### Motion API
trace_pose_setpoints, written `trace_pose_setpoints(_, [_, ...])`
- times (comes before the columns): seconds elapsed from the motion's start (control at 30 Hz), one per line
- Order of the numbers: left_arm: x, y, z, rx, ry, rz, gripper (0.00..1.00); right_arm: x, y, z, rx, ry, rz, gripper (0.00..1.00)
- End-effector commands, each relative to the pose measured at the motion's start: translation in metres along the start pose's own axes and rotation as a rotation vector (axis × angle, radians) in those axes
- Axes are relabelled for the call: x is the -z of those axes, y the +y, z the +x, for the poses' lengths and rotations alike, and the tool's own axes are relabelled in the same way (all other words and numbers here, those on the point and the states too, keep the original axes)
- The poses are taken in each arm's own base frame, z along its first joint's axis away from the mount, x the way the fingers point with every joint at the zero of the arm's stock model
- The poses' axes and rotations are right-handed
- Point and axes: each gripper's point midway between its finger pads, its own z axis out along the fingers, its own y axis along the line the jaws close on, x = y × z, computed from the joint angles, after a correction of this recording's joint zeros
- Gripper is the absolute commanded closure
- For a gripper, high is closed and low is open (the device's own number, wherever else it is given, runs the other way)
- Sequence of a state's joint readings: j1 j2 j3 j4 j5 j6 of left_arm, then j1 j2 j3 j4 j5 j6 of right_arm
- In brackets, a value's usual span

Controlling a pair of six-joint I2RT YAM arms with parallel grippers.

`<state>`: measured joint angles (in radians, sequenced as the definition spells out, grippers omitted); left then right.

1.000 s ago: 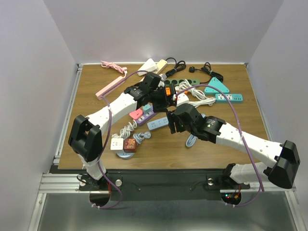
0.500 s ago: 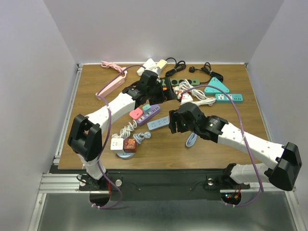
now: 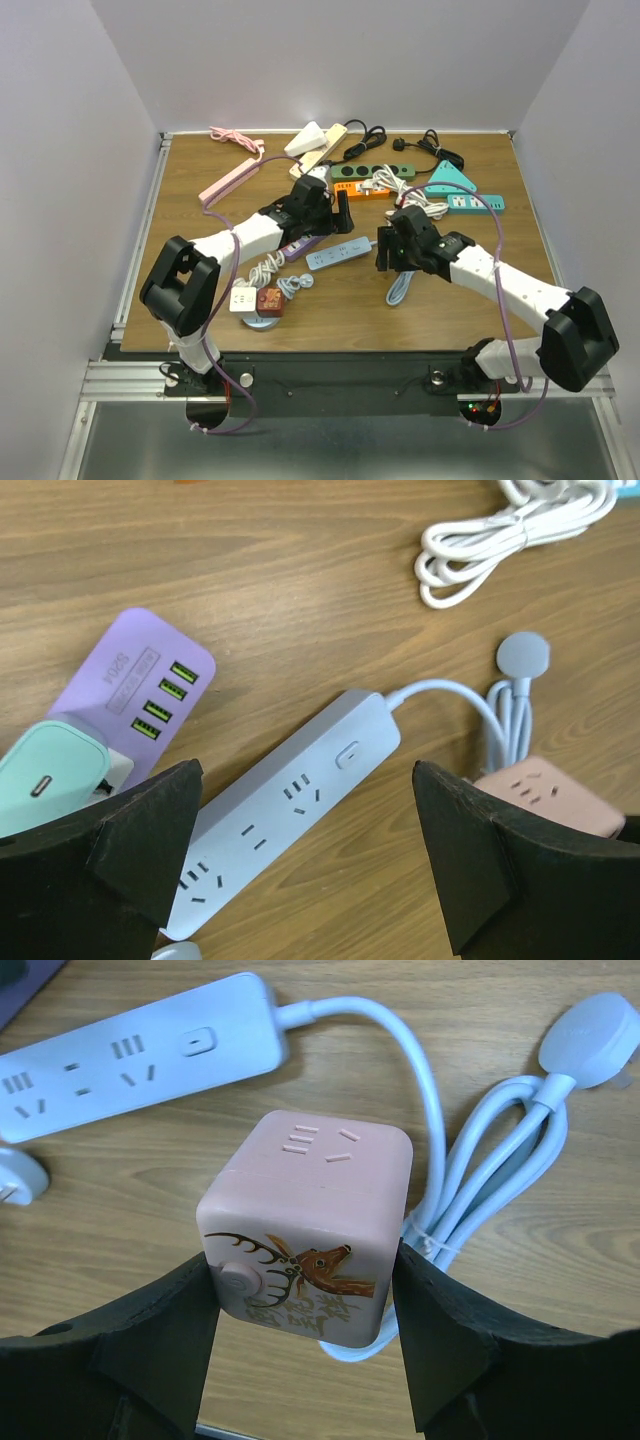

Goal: Insert the plug

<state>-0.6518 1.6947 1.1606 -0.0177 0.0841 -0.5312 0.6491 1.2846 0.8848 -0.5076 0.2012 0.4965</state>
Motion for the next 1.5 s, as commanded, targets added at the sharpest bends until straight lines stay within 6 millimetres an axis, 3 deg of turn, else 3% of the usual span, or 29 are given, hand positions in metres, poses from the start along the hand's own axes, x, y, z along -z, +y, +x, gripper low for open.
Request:
trace_pose_setpoints(0.0, [0.007, -0.013, -0.01, -0.063, -0.092, 0.043, 0.03, -0.011, 0.006, -0.016, -0.037, -0.031, -0.054, 1.0])
trace_pose_setpoints(0.27, [0.0, -0.019, -0.001, -0.124, -0.087, 0.056, 0.03, -0.037, -0.006, -0.006, -0.061, 0.022, -0.018, 1.0])
trace_pose_setpoints(0.53, [-0.022, 0.005, 0.027, -0.171, -0.038, -0.036, 0.03, -0.043, -0.018, -0.003, -0.104, 0.036, 0.017, 1.0])
trace_pose_setpoints(0.67, [-0.03, 0.006, 0.036, -0.204, -0.02, -0.029, 0.03, -0.046, -0.026, -0.002, -0.124, 0.037, 0.047, 1.0])
trace_pose_setpoints(0.9, [-0.037, 0.011, 0.054, -0.197, 0.012, -0.026, 0.03, -0.048, -0.041, -0.021, -0.156, -0.004, 0.097, 1.0])
trace_pose_setpoints(1.07, [-0.03, 0.003, 0.076, -0.155, 0.071, 0.031, 0.03, -0.059, -0.052, -0.039, -0.142, -0.023, 0.147, 1.0])
trace_pose_setpoints(1.2, [-0.019, -0.019, 0.096, -0.137, 0.101, 0.106, 0.03, -0.069, -0.057, -0.057, -0.138, -0.043, 0.168, 1.0])
trace_pose_setpoints(1.33, [-0.011, -0.044, 0.131, -0.14, 0.165, 0.174, 0.03, -0.077, -0.057, -0.076, -0.135, -0.069, 0.174, 1.0])
trace_pose_setpoints(1.47, [-0.003, -0.062, 0.145, -0.125, 0.193, 0.215, 0.03, -0.084, -0.058, -0.093, -0.138, -0.091, 0.176, 1.0])
